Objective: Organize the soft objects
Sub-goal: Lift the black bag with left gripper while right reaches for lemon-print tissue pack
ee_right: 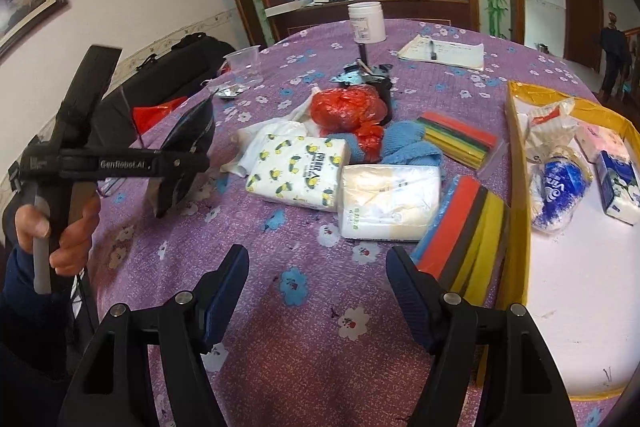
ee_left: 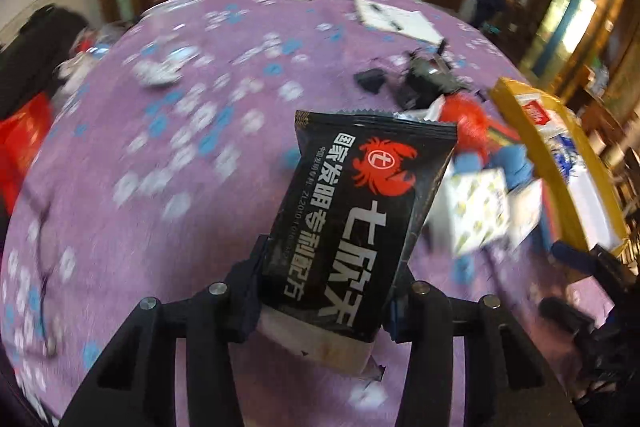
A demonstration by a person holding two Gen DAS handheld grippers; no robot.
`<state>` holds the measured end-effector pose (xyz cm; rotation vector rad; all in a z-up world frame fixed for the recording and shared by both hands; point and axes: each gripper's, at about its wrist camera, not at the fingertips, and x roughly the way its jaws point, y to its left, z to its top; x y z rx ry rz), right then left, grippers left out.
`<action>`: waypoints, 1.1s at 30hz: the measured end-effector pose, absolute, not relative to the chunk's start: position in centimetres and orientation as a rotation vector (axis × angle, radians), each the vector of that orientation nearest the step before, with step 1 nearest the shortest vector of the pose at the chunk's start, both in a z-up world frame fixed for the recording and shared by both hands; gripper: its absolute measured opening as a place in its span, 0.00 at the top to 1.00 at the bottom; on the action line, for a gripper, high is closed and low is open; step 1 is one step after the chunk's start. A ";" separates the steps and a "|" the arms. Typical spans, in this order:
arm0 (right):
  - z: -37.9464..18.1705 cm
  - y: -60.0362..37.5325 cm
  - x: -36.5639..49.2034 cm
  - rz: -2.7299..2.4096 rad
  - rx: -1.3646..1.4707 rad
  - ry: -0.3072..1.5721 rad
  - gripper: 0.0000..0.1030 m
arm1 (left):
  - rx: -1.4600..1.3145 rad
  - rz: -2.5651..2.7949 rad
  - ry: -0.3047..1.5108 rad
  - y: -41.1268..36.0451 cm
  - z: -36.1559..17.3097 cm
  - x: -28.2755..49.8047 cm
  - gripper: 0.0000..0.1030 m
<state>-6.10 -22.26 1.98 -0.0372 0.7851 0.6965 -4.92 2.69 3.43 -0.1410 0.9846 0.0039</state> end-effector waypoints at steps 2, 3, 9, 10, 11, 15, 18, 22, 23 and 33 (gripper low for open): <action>2.5 -21.6 -5.8 0.734 -0.037 0.796 0.26 | -0.158 0.022 1.003 3.5 2.5 -5.4 0.55; 3.0 -21.1 -5.5 0.754 -0.033 0.799 0.26 | -0.174 0.028 1.017 3.9 2.0 -5.3 0.55; 5.9 -17.0 -1.2 0.761 -0.115 0.761 0.21 | -0.205 0.059 0.997 4.7 1.2 -4.8 0.56; 5.9 -16.4 -0.1 0.747 -0.120 0.761 0.21 | -0.189 0.066 0.988 4.5 1.1 -4.8 0.56; 5.7 -16.0 0.7 0.749 -0.116 0.770 0.21 | -0.175 0.074 0.977 4.3 1.0 -4.9 0.56; 3.9 -14.4 2.9 0.763 -0.098 0.849 0.21 | -0.128 0.101 0.961 3.7 1.0 -4.8 0.56; 3.1 -13.4 0.9 0.845 -0.154 0.897 0.21 | -0.131 0.091 0.961 3.8 1.0 -4.9 0.56; 3.0 -12.8 -2.8 0.908 -0.278 0.879 0.21 | -0.143 0.084 0.965 4.0 1.1 -4.8 0.54; 3.1 -12.8 -3.2 0.901 -0.312 0.861 0.21 | -0.150 0.080 0.968 4.0 1.1 -4.7 0.53; 1.9 -12.6 2.1 0.820 -0.369 0.870 0.20 | -0.172 0.079 0.985 4.6 1.2 -3.0 0.41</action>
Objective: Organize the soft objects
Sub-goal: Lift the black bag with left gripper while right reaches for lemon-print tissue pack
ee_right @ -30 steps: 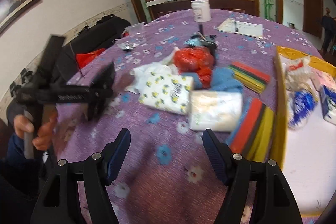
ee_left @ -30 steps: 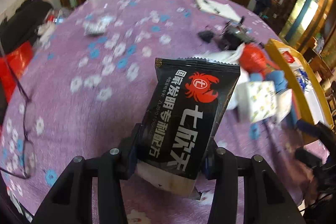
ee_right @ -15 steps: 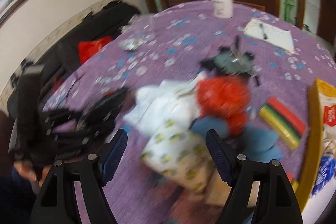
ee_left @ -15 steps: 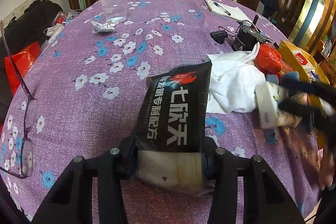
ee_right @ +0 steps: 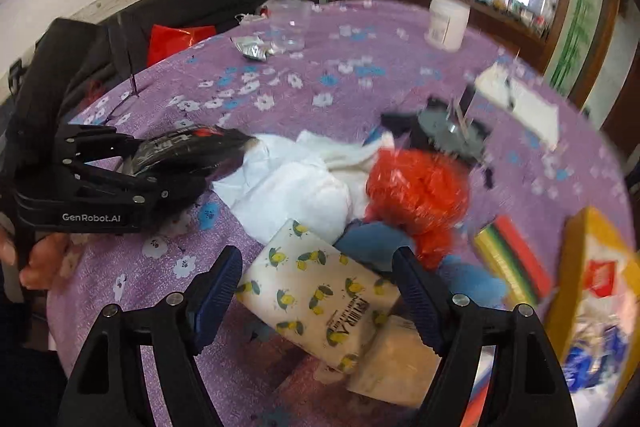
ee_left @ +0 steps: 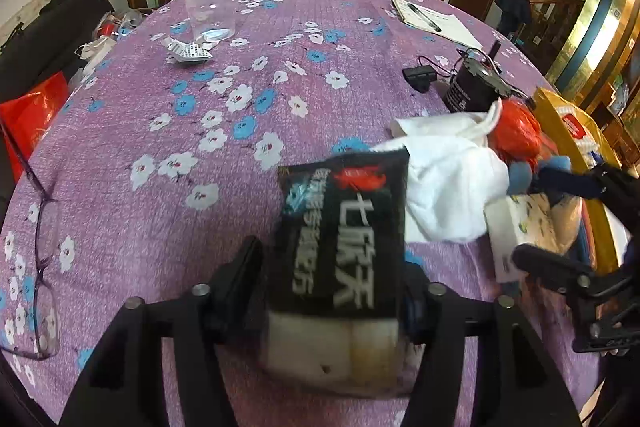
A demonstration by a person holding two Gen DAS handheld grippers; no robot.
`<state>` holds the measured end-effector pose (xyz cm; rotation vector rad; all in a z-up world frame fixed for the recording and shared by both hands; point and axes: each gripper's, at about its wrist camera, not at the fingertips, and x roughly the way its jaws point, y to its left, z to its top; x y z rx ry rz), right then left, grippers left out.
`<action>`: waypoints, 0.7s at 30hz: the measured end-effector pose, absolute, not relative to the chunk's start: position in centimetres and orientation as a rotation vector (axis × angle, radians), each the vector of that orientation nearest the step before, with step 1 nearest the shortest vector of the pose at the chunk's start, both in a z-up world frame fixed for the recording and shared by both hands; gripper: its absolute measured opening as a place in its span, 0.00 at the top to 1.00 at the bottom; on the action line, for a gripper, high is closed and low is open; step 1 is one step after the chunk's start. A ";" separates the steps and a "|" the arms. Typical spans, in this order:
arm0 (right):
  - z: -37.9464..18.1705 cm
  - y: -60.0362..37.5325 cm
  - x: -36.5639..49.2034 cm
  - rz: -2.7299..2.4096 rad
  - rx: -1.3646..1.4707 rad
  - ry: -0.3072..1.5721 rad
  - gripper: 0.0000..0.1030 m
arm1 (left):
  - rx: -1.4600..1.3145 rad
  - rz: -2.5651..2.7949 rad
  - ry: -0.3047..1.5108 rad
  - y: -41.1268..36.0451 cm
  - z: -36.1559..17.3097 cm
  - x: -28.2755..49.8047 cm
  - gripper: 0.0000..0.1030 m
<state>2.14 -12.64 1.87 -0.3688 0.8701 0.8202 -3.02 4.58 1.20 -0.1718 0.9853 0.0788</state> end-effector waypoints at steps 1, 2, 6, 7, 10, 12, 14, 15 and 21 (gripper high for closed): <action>1.6 -13.0 2.4 0.830 -0.330 0.895 0.20 | -0.166 0.083 0.981 4.5 1.1 -3.0 0.41; 1.5 -13.2 2.2 0.850 -0.305 0.906 0.20 | -0.154 0.084 0.979 4.4 1.1 -2.9 0.41; 1.7 -13.0 0.0 0.949 -0.328 0.946 0.20 | -0.145 0.078 0.977 4.3 1.1 -2.8 0.41; 1.7 -12.8 -0.5 0.970 -0.353 0.953 0.20 | -0.138 0.081 0.977 4.2 1.0 -2.8 0.41; 1.7 -12.5 -1.6 1.006 -0.415 0.942 0.20 | -0.119 0.090 0.980 4.0 1.0 -2.7 0.41; 1.6 -12.6 -1.7 1.012 -0.461 0.932 0.20 | -0.124 0.087 0.979 4.0 1.0 -2.7 0.41; 1.4 -12.7 -1.7 1.043 -0.492 0.944 0.20 | -0.127 0.085 0.978 4.1 1.0 -2.8 0.41; 1.3 -12.7 -1.7 1.049 -0.511 0.947 0.20 | -0.127 0.085 0.978 4.1 1.0 -2.7 0.41; 0.7 -13.2 -0.4 0.989 -0.443 0.973 0.40 | -0.120 0.083 0.978 4.1 1.0 -2.8 0.41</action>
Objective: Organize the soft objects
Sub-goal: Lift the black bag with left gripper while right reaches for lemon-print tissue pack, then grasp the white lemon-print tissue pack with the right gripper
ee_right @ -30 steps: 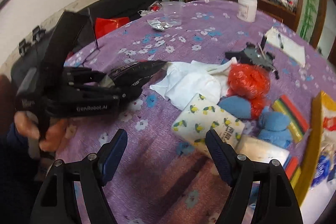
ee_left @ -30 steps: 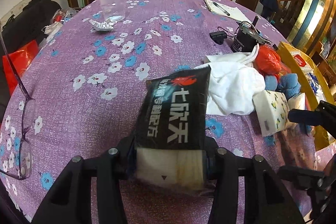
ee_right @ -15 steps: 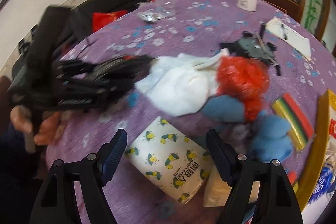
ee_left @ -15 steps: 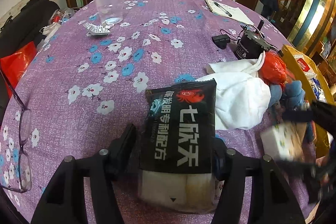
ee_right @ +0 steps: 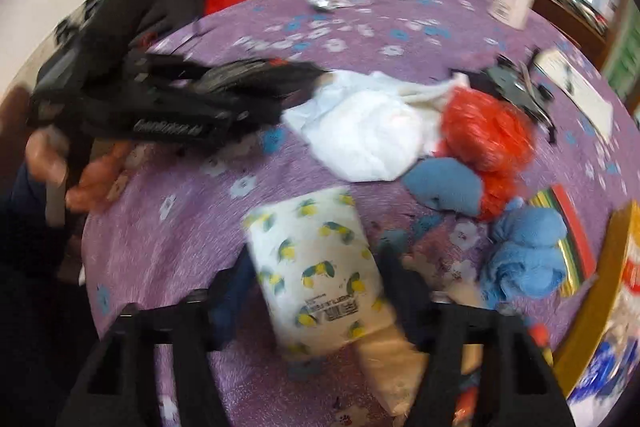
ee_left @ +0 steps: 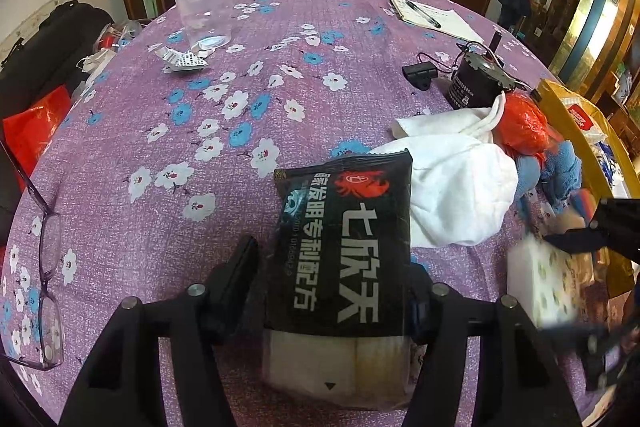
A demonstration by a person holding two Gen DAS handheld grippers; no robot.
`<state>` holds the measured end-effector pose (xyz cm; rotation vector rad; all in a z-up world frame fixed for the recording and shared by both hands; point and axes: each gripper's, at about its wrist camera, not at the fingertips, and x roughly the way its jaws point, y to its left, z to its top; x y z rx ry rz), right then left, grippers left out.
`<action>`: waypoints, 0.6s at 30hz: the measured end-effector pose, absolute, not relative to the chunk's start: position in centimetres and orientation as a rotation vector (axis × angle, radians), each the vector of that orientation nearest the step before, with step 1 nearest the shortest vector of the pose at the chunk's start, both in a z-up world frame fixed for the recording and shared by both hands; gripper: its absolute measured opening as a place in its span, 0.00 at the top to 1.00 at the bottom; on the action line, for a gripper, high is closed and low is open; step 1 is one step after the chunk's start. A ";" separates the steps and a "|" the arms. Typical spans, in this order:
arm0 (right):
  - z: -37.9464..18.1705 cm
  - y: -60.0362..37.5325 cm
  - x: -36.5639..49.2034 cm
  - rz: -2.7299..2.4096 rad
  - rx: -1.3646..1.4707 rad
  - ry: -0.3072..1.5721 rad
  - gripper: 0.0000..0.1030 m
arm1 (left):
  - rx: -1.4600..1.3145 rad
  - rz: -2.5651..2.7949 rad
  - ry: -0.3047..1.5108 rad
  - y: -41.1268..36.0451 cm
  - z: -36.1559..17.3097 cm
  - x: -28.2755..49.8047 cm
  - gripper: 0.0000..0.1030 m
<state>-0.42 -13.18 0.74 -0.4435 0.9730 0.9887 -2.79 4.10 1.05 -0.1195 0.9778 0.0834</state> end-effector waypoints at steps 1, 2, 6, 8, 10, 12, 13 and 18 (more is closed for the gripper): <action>0.8 -13.3 -0.3 0.973 -0.414 0.980 0.40 | -0.119 0.083 0.978 4.1 1.0 -2.8 0.41; 0.8 -13.3 -0.1 0.951 -0.372 0.992 0.40 | -0.119 0.084 0.979 4.1 1.0 -2.8 0.41; 0.8 -12.8 0.0 0.821 -0.237 1.014 0.41 | -0.103 0.089 0.982 3.8 1.0 -2.7 0.41; 0.8 -12.3 -0.5 0.772 -0.227 0.979 0.43 | -0.098 0.091 0.982 3.7 1.0 -2.7 0.41; 0.9 -12.2 -1.0 0.766 -0.210 0.940 0.43 | -0.095 0.091 0.979 3.6 1.0 -2.7 0.43; 1.2 -12.6 -1.4 0.778 -0.164 0.887 0.43 | -0.098 0.083 0.968 3.6 1.1 -2.9 0.55; 1.3 -12.8 -1.5 0.776 -0.150 0.858 0.43 | -0.102 0.073 0.963 3.5 1.2 -3.0 0.57; 1.6 -14.8 -0.8 0.791 -0.005 0.832 0.43 | -0.117 0.056 0.922 3.5 1.7 -3.6 0.58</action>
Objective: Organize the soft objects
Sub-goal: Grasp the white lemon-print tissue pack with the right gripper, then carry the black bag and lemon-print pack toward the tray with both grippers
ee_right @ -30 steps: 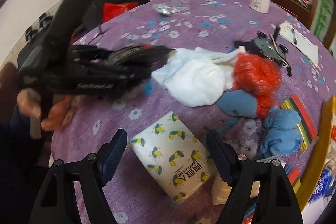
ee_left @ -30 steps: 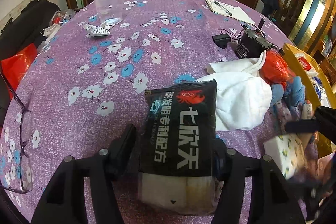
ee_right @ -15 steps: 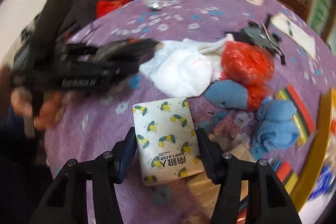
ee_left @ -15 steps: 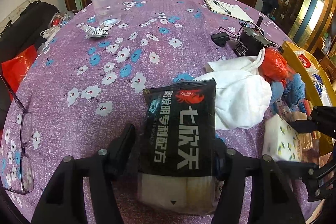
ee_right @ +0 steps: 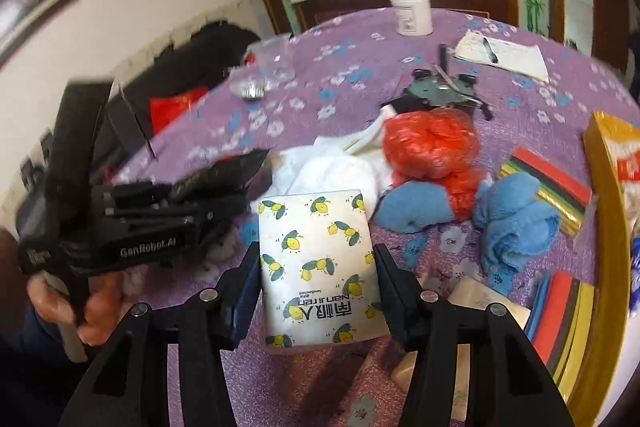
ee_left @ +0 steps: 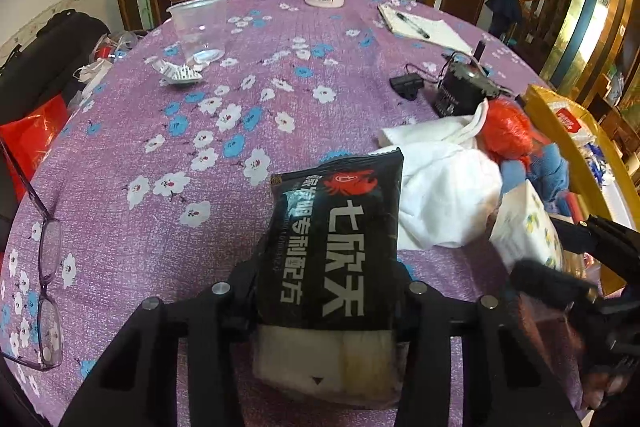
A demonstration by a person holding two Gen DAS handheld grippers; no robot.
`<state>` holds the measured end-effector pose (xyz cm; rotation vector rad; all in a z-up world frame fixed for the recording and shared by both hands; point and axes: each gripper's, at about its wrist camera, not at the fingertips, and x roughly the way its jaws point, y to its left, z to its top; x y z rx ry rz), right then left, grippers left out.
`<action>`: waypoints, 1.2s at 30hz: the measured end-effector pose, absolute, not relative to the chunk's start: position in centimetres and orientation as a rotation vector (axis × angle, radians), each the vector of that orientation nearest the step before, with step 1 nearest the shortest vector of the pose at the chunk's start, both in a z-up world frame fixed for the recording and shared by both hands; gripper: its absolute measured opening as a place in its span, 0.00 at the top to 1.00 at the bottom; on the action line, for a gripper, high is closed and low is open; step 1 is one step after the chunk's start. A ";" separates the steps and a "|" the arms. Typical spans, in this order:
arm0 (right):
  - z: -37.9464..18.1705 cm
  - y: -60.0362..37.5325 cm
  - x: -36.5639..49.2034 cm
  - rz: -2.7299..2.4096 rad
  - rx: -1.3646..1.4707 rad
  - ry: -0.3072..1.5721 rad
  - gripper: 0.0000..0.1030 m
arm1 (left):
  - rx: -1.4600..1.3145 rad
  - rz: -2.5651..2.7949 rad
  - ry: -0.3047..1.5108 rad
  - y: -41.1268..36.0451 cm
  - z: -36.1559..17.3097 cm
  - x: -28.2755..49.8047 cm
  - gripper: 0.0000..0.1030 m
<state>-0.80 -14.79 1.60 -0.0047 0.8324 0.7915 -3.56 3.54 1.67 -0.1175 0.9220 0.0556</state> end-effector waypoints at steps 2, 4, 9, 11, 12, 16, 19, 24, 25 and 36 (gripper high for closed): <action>1.5 -15.3 -0.5 0.797 0.039 0.839 0.43 | -0.124 0.048 0.908 3.5 1.9 -3.8 0.59; 1.7 -15.7 -0.4 0.799 0.062 0.827 0.43 | -0.126 0.039 0.899 3.4 2.0 -4.1 0.59; 2.1 -16.0 -0.8 0.800 0.070 0.789 0.43 | -0.163 -0.012 0.899 2.5 2.3 -4.2 0.59; 2.1 -16.3 -0.7 0.794 0.079 0.786 0.43 | -0.149 -0.029 0.888 1.7 2.5 -4.4 0.59; 2.2 -16.5 -0.6 0.787 0.085 0.782 0.43 | -0.147 -0.038 0.888 1.4 2.6 -4.4 0.59; 2.6 -17.4 -0.7 0.758 0.108 0.749 0.43 | -0.135 -0.064 0.881 0.3 3.2 -4.4 0.59; 3.0 -18.4 -0.7 0.750 0.152 0.739 0.43 | -0.129 -0.076 0.881 -0.4 3.7 -4.3 0.59; 3.9 -20.2 -1.4 0.770 0.226 0.729 0.43 | -0.109 -0.107 0.872 -2.0 4.7 -4.1 0.59; 4.2 -20.6 -1.7 0.772 0.236 0.721 0.43 | -0.107 -0.115 0.873 -2.4 4.9 -4.0 0.59; 6.0 -27.5 -3.2 0.708 0.354 0.642 0.43 | -0.051 -0.216 0.885 -8.6 6.9 -3.2 0.59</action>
